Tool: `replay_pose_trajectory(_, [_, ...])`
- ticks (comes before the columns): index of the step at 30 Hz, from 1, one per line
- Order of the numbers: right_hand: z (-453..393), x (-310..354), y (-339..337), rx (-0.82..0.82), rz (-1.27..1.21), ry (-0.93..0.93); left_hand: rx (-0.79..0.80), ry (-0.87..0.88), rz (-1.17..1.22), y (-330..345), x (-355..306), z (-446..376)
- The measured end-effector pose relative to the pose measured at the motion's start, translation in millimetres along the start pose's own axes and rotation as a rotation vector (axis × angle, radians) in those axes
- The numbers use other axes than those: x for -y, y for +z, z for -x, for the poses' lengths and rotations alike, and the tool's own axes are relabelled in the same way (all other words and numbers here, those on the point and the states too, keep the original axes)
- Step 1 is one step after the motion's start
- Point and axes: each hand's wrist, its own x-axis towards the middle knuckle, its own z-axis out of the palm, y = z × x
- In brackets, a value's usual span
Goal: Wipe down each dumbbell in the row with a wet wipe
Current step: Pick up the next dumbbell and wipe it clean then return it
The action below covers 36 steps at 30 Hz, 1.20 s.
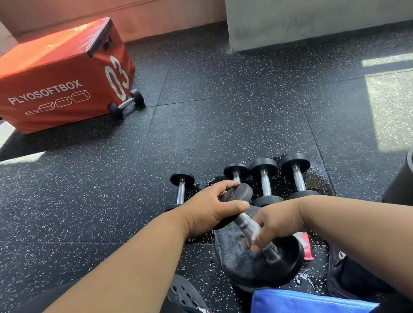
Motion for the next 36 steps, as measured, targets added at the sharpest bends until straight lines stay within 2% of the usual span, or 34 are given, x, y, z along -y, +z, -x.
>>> replay_pose_trajectory(3, [1.1, -6.6, 2.9, 0.04, 0.012, 0.018, 0.019, 0.011, -0.023, -0.8, -0.3, 0.2])
replay_pose_trajectory(6, [0.9, -3.6, 5.1, -0.012, 0.073, 0.03, -0.002, 0.012, -0.033, -1.1, -1.8, 0.6])
replay_pose_trajectory(10, [3.4, 4.3, 11.8, -0.222, 0.201, 0.063, -0.052, -0.044, 0.009, 1.4, 4.5, -4.0])
replay_pose_trajectory(17, [-5.8, 27.0, 36.1, -0.632, 0.284, 0.145, -0.168, -0.124, 0.06, 11.0, 13.2, -14.4])
replay_pose_trajectory(21, [-12.1, 32.6, 43.7, -0.738, 0.246, 0.138, -0.216, -0.159, 0.097, 16.2, 12.8, -17.1])
replay_pose_trajectory(26, [-18.4, 32.1, 45.7, -0.8, 0.236, 0.122, -0.233, -0.164, 0.148, 19.7, 15.4, -21.4])
replay_pose_trajectory(29, [-22.5, 27.9, 45.0, -0.763, 0.283, 0.132, -0.242, -0.206, 0.196, 20.0, 23.1, -26.7])
replay_pose_trajectory(36, [-26.1, 21.6, 39.8, -0.735, 0.65, 0.121, -0.19, -0.264, 0.247, 15.6, 16.1, -22.9])
